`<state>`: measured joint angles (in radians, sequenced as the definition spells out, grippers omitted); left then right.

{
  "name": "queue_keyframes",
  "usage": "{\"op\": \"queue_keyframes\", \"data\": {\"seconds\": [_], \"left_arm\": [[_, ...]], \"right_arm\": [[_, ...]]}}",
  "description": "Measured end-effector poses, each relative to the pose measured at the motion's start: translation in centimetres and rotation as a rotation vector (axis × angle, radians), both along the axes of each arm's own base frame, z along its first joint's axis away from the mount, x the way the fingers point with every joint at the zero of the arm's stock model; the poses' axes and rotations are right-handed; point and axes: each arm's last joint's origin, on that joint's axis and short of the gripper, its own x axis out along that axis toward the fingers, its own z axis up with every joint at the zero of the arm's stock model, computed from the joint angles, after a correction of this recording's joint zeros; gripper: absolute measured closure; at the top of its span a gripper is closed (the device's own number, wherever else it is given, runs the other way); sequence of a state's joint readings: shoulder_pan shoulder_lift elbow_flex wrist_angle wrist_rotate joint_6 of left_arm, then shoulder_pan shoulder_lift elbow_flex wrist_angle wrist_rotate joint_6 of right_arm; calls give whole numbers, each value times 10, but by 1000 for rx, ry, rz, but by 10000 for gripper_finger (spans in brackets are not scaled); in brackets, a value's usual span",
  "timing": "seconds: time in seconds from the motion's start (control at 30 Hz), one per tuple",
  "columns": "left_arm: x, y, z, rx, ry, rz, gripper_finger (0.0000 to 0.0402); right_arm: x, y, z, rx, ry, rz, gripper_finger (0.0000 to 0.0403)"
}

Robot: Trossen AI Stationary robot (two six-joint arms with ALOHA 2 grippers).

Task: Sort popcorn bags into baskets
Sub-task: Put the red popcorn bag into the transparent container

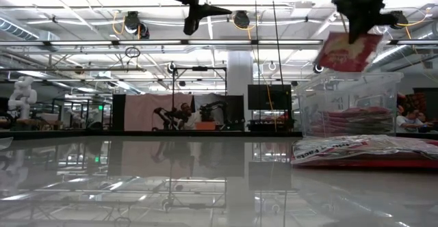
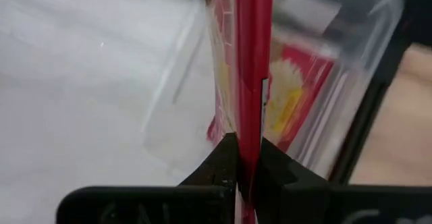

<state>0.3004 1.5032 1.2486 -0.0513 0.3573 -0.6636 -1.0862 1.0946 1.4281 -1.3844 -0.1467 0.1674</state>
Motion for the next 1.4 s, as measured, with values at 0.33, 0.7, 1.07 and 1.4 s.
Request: {"op": "queue_keyframes", "data": {"seconds": [0.33, 0.7, 1.07, 1.4], "left_arm": [[3, -12, 0, -18, 3, -29, 228], [5, -19, 0, 10, 0, -61, 236], [3, -15, 0, -1, -7, -110, 236], [1, -9, 0, -8, -13, -131, 236]], "right_arm": [[-3, -15, -59, 127, 36, -83, 392], [-6, -21, -80, 115, 85, -218, 389], [-9, -23, -81, 73, 168, -311, 284], [-15, -13, -79, 60, 264, -312, 237]]}}
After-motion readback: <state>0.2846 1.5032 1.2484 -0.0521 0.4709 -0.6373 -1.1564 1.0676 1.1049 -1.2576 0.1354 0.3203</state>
